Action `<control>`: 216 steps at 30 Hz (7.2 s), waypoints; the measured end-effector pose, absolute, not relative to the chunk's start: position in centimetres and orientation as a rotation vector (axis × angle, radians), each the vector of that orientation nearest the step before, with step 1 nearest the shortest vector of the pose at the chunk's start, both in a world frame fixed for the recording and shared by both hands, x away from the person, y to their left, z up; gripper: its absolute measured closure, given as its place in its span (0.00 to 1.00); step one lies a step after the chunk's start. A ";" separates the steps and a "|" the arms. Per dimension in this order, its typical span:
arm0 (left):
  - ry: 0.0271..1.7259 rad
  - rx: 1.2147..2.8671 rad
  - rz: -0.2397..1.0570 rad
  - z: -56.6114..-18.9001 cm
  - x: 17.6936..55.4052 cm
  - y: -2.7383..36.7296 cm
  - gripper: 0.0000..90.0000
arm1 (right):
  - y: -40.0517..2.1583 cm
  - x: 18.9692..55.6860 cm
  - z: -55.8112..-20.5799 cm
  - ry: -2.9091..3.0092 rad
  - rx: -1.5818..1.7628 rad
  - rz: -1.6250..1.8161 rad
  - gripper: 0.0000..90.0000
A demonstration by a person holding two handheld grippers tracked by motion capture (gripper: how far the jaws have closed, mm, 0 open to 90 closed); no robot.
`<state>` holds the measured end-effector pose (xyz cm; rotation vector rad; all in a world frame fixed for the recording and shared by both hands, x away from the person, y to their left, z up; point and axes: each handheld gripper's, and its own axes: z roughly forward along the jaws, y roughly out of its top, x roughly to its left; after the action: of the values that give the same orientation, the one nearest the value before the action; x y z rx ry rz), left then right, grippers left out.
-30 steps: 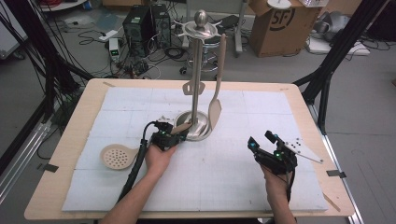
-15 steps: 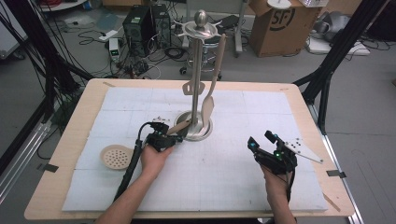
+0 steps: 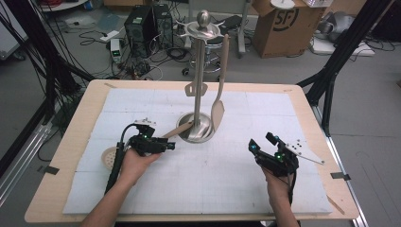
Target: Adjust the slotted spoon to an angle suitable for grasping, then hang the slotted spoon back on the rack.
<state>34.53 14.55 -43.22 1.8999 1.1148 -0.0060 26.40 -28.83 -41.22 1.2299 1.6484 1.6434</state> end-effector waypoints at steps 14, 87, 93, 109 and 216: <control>1.132 1.820 -0.047 -42.9 35.5 18.6 0.56 | -28.7 26.5 -41.4 1.654 1.232 1.635 0.22; 1.118 1.942 0.196 -44.9 35.5 17.4 0.85 | -29.0 26.3 -41.3 1.658 1.230 1.638 0.22; 1.134 1.896 0.190 -44.3 35.3 17.5 0.86 | -29.0 26.4 -41.4 1.656 1.232 1.638 0.22; 1.132 1.842 0.250 -45.0 35.1 17.2 0.85 | -29.1 26.4 -41.4 1.658 1.234 1.642 0.22; 0.570 1.411 0.213 -30.2 35.1 14.7 0.86 | -29.2 26.5 -41.4 1.653 1.242 1.637 0.22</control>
<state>35.09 14.69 -30.17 1.4115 0.5702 0.2125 26.46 -29.20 -41.38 1.2421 1.6532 1.6371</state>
